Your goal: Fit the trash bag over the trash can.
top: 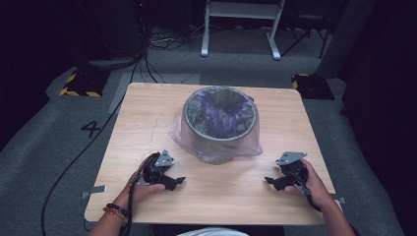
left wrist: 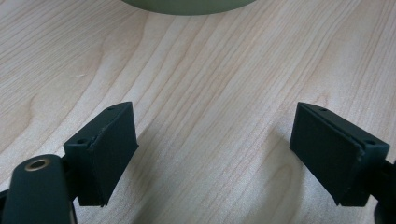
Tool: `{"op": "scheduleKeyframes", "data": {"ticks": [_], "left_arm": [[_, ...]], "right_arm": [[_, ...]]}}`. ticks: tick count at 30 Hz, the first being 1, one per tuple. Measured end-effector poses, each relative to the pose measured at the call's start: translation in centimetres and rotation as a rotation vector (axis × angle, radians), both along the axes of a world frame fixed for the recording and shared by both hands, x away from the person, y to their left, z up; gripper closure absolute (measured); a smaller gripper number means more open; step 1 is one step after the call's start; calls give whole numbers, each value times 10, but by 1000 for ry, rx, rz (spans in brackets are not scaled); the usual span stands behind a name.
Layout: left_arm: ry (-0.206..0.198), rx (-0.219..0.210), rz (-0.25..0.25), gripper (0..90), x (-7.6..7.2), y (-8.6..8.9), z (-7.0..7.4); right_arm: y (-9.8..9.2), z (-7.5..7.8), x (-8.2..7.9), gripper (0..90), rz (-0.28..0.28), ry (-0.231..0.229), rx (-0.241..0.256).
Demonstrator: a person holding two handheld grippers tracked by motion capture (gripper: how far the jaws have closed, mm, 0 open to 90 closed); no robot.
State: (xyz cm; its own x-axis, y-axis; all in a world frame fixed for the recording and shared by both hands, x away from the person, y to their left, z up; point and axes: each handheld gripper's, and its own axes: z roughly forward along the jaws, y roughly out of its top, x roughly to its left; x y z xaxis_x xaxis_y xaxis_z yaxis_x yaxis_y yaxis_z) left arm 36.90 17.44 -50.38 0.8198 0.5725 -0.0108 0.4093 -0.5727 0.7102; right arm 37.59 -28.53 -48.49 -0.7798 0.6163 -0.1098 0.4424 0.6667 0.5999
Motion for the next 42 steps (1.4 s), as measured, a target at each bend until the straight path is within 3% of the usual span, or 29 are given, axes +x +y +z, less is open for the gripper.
{"op": "scheduleKeyframes", "data": {"ticks": [6,12,16,26,42], "left_arm": [[0,0,0,145,0,0,0],[0,-2,-3,143,0,0,0],[-1,-1,-5,141,1,0,0],[-1,0,-5,141,1,0,0],[1,-1,-10,138,1,-1,0]], "right_arm": [[-11,-5,-7,178,-28,-19,55],[-24,-15,-12,151,-86,-12,168],[-32,-19,-19,148,-117,-45,206],[-45,-19,-27,139,-138,-45,204],[-45,-19,-27,137,-136,-44,205]]}}
